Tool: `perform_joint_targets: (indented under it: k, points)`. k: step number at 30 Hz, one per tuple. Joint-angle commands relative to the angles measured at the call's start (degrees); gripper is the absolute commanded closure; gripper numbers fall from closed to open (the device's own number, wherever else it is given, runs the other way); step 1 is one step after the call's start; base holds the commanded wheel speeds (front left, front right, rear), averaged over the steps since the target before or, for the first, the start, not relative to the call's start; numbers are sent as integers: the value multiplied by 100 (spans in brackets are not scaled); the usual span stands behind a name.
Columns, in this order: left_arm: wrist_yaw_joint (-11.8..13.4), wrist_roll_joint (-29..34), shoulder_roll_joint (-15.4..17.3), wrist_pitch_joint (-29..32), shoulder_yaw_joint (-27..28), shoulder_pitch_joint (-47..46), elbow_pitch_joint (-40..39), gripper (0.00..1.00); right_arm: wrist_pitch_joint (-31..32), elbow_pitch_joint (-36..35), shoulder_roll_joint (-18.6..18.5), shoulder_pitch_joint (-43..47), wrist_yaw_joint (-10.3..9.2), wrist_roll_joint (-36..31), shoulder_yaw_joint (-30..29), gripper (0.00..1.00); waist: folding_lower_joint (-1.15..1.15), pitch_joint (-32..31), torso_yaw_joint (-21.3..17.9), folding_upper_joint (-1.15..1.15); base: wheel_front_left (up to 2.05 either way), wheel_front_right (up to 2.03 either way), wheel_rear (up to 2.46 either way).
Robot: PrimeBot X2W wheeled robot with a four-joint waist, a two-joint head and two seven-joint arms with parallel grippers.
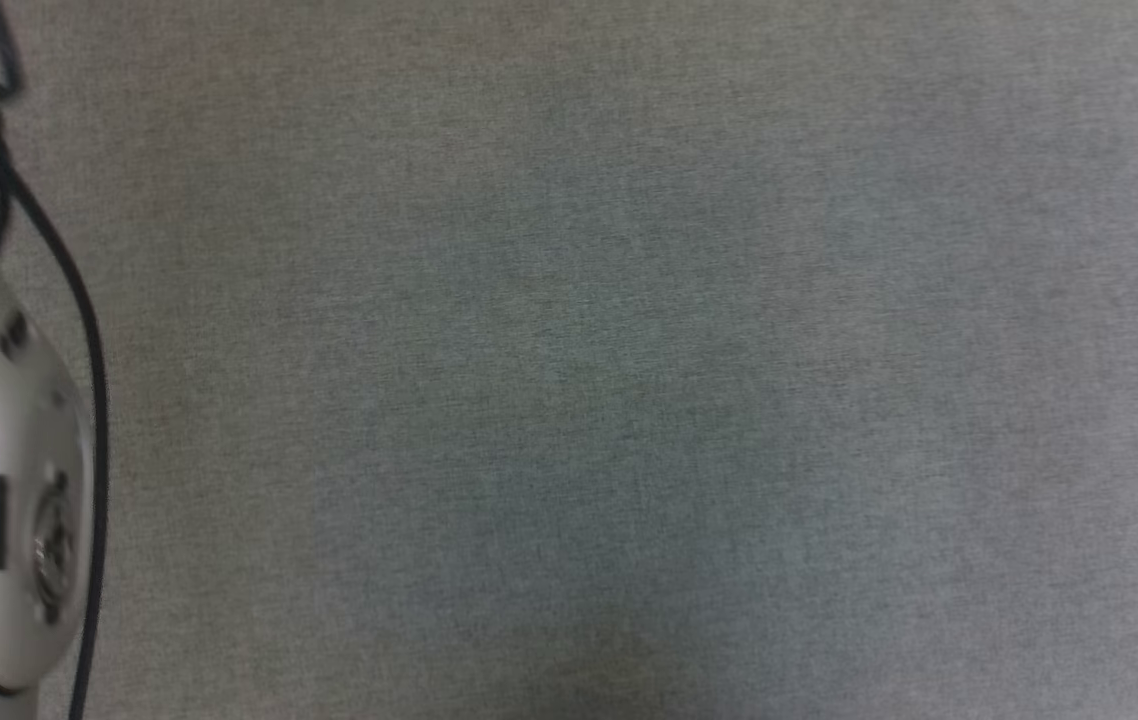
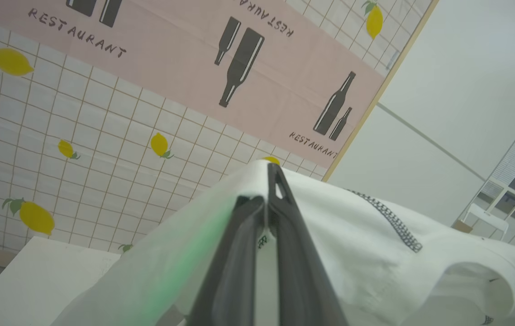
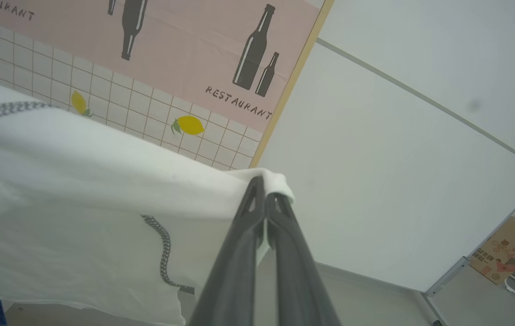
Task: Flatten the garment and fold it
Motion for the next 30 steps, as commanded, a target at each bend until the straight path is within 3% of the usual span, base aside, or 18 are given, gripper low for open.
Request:
perform_joint_targets:
  k: [1,8,14,22,30]
  points:
    - [-101,-13,77,32,-64,292,95,100,-59,138,-4,212,-12,113,56,100,-2,41,53,0,0,0,0]
    - [-519,84,374,416,-501,2021,404,100,-10,475,-91,1757,-12,1052,629,100,-2,-316,105,0,0,0,0]
    - [-680,47,486,861,-890,3831,186,100,441,-38,-338,3566,-12,1930,802,100,-2,-894,214,0,0,0,0]
    - [-471,-456,352,1399,-1039,6232,-751,100,1119,-1530,-441,6267,-12,2305,223,100,-2,-1650,322,0,0,0,0]
    - [-66,-715,243,1599,-1102,7978,-1621,100,1646,-2665,224,8299,-12,1996,-739,100,-2,-2215,457,0,0,0,0]
